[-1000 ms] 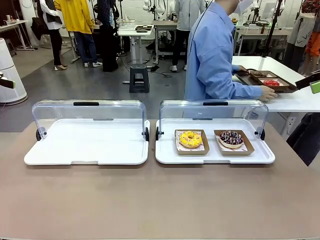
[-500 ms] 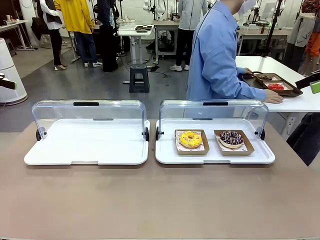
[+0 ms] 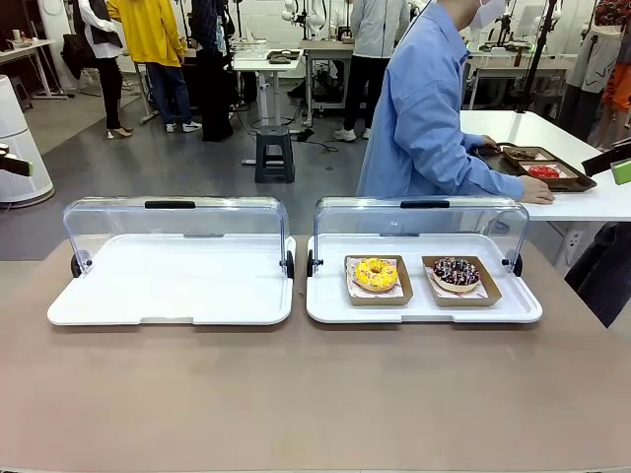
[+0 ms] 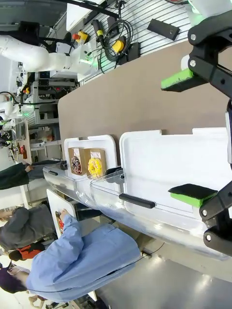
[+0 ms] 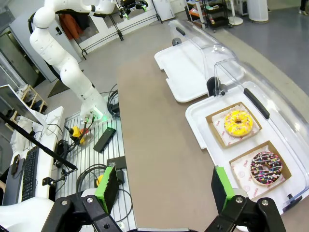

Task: Provide the desired donut to the person.
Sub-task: Place the picked Paper togo box onto the Handle tray extended by the person.

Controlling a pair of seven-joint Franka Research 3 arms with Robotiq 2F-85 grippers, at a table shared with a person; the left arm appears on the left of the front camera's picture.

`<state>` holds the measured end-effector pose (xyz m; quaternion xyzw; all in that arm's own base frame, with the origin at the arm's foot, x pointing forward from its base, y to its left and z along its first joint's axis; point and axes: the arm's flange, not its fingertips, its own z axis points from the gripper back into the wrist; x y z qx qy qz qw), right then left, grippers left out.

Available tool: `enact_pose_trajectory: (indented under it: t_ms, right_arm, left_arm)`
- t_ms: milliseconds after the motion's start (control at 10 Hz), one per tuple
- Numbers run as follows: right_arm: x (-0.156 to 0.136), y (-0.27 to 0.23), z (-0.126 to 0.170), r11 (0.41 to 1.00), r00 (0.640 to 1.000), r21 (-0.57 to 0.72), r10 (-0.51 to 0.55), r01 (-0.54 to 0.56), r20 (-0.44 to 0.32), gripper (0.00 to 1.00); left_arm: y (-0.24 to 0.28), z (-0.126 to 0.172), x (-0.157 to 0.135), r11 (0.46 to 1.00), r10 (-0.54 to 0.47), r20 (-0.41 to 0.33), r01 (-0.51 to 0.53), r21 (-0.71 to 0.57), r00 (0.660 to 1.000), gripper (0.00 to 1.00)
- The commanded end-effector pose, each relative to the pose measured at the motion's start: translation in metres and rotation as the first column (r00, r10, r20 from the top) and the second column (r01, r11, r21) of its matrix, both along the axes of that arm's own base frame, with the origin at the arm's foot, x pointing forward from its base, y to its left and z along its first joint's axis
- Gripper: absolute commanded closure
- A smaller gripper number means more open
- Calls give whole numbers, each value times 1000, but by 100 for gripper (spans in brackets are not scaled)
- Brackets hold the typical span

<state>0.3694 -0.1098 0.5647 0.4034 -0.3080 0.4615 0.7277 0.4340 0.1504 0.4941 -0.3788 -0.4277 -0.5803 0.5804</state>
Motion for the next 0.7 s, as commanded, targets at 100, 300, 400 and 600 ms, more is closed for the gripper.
enact_pose_trajectory:
  t_ms: [100, 300, 400, 600]
  right_arm:
    - [0, 2, 0, 1000, 1000, 15, 10, -10, 12, 0]
    - [0, 2, 0, 1000, 1000, 15, 10, -10, 12, 0]
    - [0, 2, 0, 1000, 1000, 15, 10, -10, 12, 0]
    - [0, 2, 0, 1000, 1000, 15, 10, -10, 12, 0]
  left_arm:
    - [0, 1, 0, 1000, -2, 8, 2, 0, 1000, 0]
    - [0, 1, 0, 1000, -2, 8, 2, 0, 1000, 0]
    - [0, 1, 0, 1000, -2, 8, 2, 0, 1000, 0]
    - [0, 1, 0, 1000, -2, 8, 2, 0, 1000, 0]
